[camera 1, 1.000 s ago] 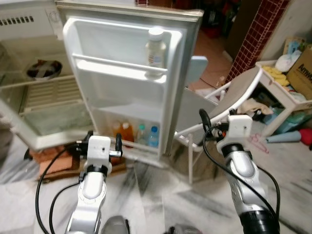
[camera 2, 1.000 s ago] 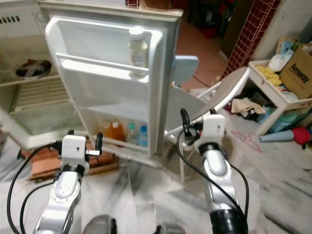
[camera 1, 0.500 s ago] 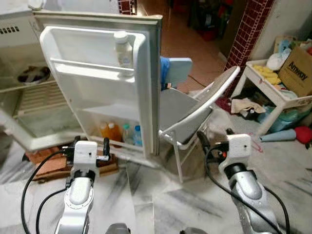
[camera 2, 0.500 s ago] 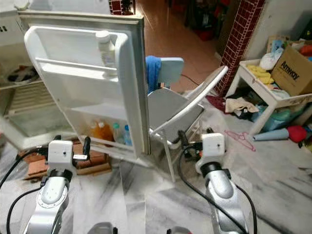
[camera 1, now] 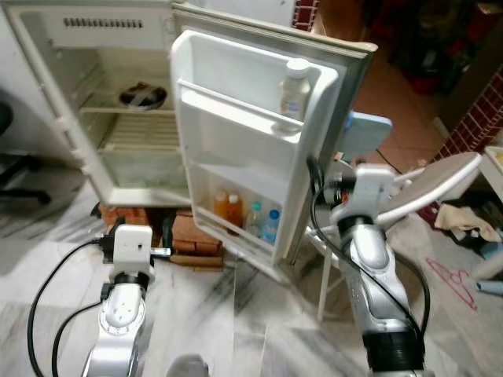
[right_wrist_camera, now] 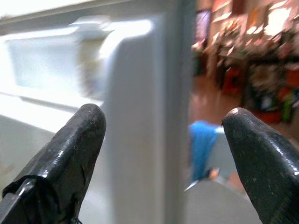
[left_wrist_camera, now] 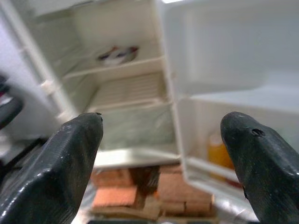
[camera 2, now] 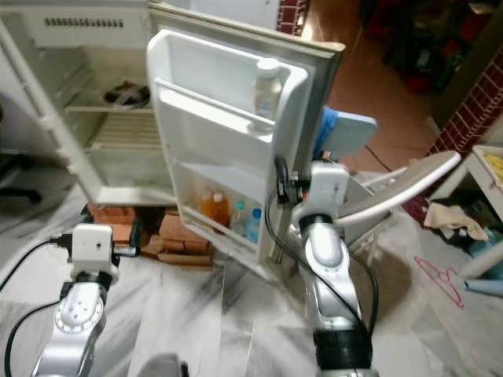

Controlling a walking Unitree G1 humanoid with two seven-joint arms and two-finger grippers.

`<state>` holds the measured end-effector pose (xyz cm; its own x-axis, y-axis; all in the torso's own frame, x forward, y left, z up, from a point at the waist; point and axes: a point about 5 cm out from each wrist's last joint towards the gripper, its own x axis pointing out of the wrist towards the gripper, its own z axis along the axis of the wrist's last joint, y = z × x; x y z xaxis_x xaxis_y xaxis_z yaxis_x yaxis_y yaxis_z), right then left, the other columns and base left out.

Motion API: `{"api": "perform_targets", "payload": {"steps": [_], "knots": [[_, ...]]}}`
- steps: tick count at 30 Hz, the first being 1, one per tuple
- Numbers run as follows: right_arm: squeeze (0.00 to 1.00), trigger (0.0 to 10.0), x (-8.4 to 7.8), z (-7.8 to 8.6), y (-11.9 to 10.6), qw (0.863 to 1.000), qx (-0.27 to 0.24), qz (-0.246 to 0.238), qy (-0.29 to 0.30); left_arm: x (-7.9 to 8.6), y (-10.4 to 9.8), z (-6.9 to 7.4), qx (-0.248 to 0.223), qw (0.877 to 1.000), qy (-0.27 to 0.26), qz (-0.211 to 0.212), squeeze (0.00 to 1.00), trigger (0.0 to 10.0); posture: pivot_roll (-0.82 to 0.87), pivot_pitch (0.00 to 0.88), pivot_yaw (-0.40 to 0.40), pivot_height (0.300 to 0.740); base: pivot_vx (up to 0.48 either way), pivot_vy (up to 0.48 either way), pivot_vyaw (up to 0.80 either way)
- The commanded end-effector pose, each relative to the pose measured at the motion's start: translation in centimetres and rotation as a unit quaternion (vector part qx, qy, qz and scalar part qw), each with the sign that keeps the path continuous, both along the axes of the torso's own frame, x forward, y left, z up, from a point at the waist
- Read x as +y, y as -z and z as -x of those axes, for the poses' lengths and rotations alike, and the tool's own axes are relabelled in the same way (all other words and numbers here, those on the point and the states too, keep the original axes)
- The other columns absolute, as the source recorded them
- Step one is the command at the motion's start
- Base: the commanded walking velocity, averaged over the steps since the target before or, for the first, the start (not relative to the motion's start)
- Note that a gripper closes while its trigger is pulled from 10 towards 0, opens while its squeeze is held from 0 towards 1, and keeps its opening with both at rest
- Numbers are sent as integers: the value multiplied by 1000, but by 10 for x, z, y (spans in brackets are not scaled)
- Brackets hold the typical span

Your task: Restocking fridge

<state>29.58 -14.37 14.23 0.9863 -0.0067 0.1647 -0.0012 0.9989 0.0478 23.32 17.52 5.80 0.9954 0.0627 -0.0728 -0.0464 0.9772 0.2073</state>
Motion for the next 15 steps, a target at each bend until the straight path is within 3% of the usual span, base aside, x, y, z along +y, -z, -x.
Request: {"api": "perform_targets", "payload": {"steps": [1, 4, 8, 13, 15], "knots": [[0, 10000, -18, 0, 9, 999, 20, 8, 29, -10, -1, -3, -2, 1000, 13, 2, 0, 10000, 82, 0, -21, 740, 311, -360, 0], [0, 10000, -20, -5, 7, 999, 19, -7, 25, -10, 0, -3, 1, 1000, 12, 2, 0, 10000, 78, 0, -22, 740, 294, -375, 0], [0, 10000, -19, -16, -7, 1000, -9, -1, 25, -12, 2, -2, 3, 1000, 11, 5, 0, 10000, 84, 0, -26, 740, 0, -436, 0], [0, 10000, -16, -21, -9, 1000, -15, 0, 17, -14, 4, 0, 10, 1000, 9, 6, 0, 10000, 92, 0, -28, 740, 0, -443, 0], [0, 10000, -13, -21, -8, 1000, -16, 0, 6, -14, 4, 1, 8, 1000, 7, 12, 0, 10000, 95, 0, -30, 740, 0, 0, 0]]}}
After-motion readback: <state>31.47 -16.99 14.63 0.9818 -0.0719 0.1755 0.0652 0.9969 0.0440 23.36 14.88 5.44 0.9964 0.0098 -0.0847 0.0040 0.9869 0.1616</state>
